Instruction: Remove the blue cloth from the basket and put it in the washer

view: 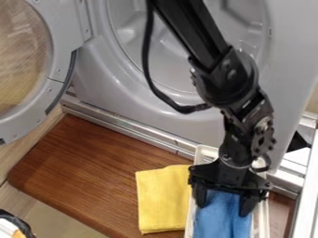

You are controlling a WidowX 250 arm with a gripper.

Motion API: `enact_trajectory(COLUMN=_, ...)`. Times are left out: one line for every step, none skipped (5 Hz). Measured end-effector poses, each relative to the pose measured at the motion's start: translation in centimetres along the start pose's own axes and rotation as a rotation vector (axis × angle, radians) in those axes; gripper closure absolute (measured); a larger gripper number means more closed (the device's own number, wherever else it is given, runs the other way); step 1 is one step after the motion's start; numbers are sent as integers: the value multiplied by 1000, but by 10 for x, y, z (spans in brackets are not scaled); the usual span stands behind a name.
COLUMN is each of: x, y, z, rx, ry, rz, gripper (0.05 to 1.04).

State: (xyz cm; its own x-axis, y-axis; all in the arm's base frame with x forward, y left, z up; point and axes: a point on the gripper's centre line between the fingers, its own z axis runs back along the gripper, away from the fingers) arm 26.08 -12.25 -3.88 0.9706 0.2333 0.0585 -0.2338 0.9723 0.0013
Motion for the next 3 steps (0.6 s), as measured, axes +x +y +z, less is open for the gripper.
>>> enact_trajectory(x=2, y=0, z=-8, rx=7, ry=9, rz=2, gripper=425)
enact_trajectory(x=4, y=1, z=-8, rx=23, ry=-10, rz=12, gripper=735)
enact_trajectory(x=5, y=-2, z=-7, rx=20, ry=-14, rz=13, gripper=930)
